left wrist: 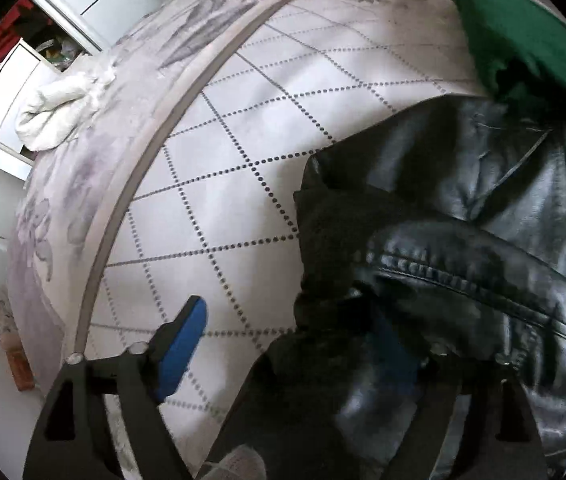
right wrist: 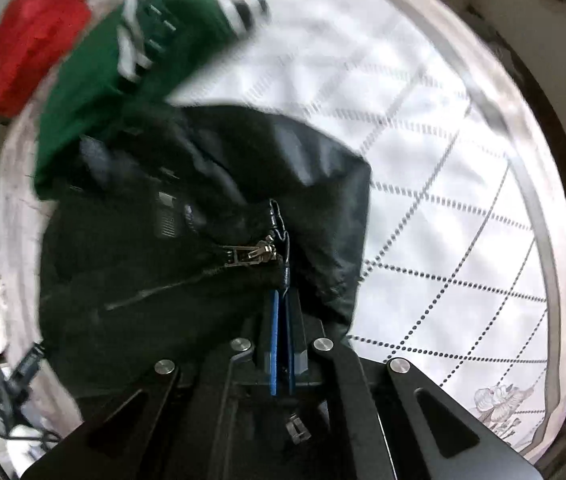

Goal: Fold large clothes

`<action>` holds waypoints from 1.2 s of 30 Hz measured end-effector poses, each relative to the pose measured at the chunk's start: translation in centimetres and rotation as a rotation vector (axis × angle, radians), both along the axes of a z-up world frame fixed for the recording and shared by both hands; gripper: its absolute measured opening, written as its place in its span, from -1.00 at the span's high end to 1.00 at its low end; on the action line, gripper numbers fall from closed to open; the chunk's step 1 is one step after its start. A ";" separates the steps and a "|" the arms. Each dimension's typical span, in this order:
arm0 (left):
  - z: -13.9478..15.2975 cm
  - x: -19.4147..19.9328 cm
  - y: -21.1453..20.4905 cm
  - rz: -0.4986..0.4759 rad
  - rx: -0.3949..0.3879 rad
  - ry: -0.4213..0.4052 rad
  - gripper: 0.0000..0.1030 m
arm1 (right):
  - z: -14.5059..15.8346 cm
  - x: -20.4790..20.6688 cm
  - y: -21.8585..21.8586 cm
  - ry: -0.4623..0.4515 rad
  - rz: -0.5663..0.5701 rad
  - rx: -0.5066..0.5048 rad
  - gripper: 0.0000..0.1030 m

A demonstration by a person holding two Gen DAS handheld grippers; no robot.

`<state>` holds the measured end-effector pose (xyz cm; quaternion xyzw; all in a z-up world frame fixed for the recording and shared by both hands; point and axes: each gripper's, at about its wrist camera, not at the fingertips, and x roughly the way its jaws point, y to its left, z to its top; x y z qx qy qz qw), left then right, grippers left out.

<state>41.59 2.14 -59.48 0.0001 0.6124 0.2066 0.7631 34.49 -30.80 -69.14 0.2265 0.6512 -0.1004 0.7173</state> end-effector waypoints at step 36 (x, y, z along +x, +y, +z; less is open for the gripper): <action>10.3 -25.6 -19.5 -0.353 -0.027 0.057 -0.83 | 6.9 -15.2 -8.0 0.247 0.212 0.042 -0.06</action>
